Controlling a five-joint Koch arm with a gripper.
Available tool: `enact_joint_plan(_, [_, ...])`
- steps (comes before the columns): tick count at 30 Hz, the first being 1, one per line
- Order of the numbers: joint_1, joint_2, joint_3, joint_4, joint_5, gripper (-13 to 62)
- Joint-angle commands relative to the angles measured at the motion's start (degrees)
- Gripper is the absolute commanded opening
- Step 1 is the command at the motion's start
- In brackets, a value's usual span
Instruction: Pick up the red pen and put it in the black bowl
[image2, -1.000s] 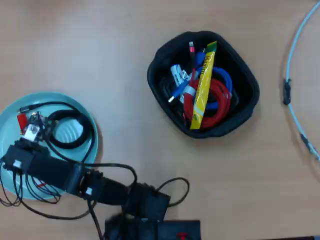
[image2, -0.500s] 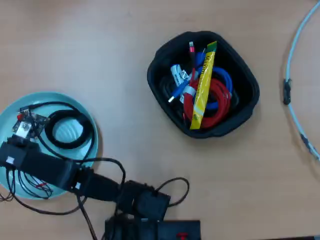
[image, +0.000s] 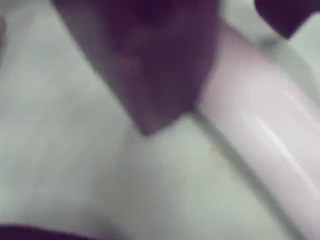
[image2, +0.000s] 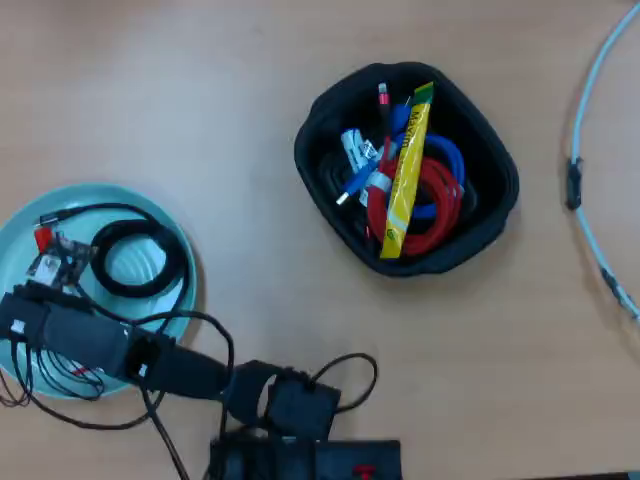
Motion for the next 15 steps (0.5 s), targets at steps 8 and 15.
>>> enact_joint_plan(8, [-1.0, -0.7, -5.4, 0.2, -0.4, 30.3])
enact_joint_plan(15, [-1.1, -0.7, -5.4, 0.4, 0.1, 22.4])
